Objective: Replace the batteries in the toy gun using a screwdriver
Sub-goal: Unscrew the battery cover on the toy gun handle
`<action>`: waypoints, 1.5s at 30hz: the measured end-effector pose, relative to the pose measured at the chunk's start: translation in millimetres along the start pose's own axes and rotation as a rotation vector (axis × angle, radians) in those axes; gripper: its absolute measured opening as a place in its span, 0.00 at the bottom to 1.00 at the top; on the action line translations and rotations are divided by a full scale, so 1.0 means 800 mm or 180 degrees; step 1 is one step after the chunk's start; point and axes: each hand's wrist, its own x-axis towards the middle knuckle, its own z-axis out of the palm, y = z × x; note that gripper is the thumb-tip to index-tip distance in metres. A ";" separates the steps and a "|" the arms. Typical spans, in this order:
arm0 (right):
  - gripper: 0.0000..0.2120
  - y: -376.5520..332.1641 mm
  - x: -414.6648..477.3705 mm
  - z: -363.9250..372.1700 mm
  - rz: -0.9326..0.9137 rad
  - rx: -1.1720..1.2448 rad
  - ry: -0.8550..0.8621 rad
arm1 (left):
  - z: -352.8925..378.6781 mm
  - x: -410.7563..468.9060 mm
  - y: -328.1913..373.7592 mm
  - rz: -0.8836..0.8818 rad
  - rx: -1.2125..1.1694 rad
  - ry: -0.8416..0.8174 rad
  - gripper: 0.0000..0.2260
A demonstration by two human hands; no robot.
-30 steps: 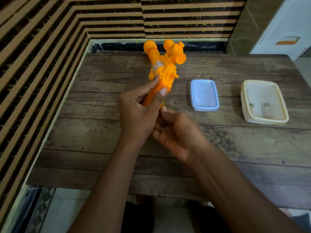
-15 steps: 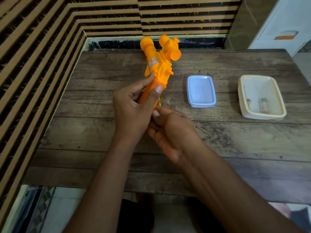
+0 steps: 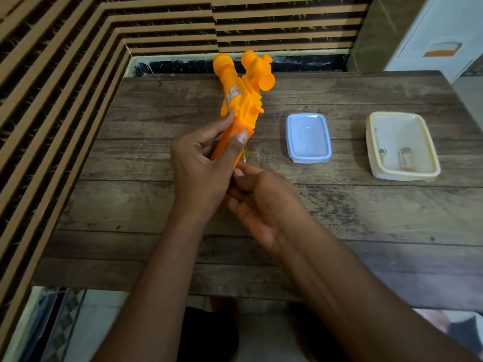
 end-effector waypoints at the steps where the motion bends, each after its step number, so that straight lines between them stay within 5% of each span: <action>1: 0.17 0.000 0.001 0.000 0.0007 0.0015 0.0021 | 0.000 0.000 -0.001 -0.0003 0.0000 0.0005 0.18; 45: 0.21 -0.004 0.009 -0.008 0.0197 0.0508 0.0267 | 0.008 -0.001 -0.001 -0.0015 0.0213 0.0016 0.18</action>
